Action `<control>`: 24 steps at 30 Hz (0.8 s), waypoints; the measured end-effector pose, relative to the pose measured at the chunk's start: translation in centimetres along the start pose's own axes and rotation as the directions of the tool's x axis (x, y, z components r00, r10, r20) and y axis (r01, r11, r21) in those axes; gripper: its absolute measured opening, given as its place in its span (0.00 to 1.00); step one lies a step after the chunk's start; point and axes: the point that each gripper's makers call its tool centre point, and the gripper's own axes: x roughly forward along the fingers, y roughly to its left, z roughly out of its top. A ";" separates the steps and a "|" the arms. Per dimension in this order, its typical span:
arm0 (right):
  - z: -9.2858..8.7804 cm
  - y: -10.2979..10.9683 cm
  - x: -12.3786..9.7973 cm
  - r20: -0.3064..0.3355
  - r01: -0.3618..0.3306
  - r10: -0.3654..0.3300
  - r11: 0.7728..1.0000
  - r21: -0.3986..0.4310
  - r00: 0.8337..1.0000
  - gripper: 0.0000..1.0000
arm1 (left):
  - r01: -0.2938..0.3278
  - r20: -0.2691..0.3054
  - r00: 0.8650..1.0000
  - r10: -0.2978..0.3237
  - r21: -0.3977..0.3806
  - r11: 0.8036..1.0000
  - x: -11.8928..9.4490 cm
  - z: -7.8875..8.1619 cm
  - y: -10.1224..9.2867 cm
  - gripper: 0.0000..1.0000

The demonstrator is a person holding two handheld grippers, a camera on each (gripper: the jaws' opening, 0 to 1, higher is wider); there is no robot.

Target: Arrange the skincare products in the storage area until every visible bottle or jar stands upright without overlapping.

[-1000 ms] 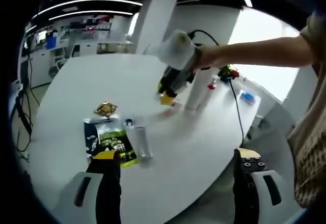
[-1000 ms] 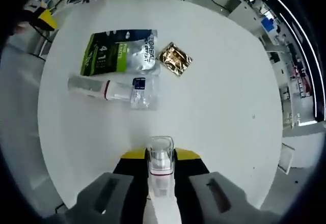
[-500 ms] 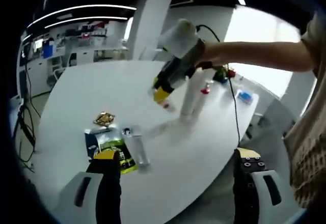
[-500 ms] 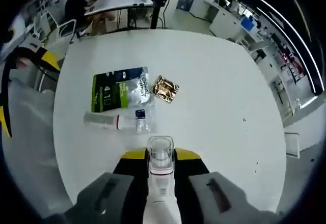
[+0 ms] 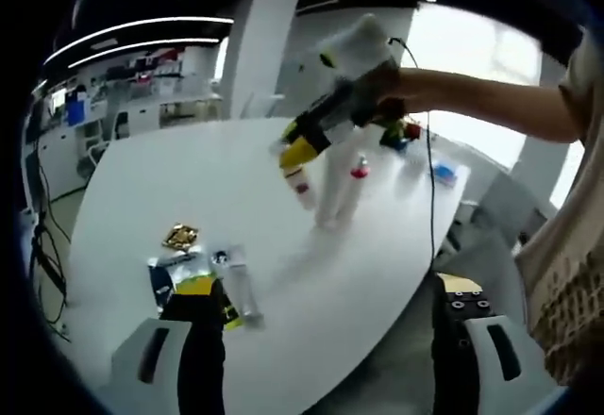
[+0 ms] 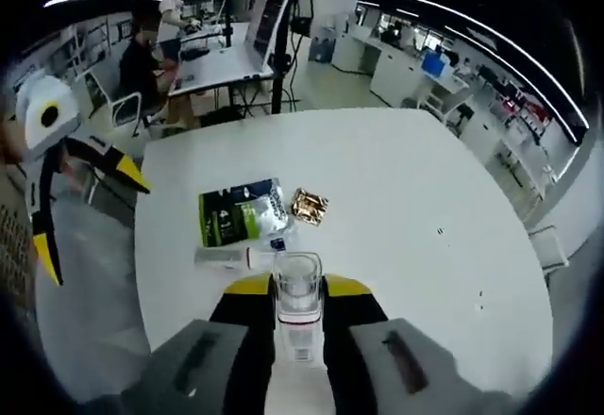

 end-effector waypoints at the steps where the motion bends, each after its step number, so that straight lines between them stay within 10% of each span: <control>1: 0.1 0.4 -0.6 0.021 -0.011 0.011 1.000 -0.006 1.000 0.18 | 0.002 0.000 1.000 -0.002 0.003 1.000 0.0 0.1 -0.1 0.89; 16: -1.7 4.3 -5.1 0.156 -0.060 0.055 0.998 0.030 0.986 0.18 | 0.078 0.006 0.997 -0.078 0.038 0.996 0.4 1.7 -3.9 0.88; 24: -1.2 6.8 -8.5 0.290 -0.134 0.123 0.991 0.018 0.949 0.18 | 0.136 -0.005 0.991 -0.136 0.063 0.989 1.4 2.1 -6.4 0.87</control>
